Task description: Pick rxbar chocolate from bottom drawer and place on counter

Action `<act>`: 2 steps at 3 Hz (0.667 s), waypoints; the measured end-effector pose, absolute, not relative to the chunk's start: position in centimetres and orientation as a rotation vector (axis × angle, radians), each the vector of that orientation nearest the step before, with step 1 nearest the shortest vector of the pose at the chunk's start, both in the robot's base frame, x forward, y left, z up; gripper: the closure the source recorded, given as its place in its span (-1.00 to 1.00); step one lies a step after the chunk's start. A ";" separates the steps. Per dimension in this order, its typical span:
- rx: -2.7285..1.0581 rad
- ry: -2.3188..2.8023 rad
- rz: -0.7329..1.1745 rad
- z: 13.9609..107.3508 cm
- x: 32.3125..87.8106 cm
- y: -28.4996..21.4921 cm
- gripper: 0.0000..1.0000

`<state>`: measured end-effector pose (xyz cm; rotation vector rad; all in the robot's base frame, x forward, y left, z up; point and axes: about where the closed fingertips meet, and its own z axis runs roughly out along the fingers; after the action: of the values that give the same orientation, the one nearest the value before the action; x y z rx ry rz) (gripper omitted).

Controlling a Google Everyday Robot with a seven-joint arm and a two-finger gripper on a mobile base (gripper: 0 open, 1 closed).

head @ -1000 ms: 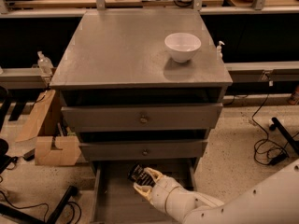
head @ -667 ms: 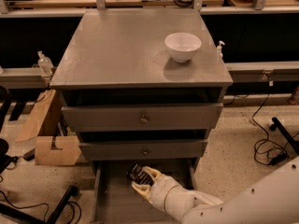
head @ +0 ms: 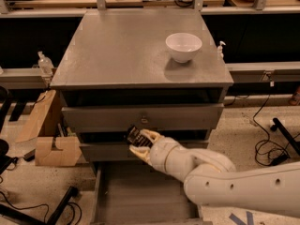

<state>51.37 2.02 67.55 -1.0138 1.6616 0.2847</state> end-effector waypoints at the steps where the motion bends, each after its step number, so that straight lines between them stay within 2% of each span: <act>1: -1.069 1.581 0.237 76.2 55.0 4.1 1.00; 2: -1.143 1.548 0.206 81.9 57.3 7.9 1.00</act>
Offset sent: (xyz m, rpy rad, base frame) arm 0.1109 0.0671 0.2443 -0.1782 -0.0779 0.1563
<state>57.31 7.93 81.87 -1.1432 1.5484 0.2055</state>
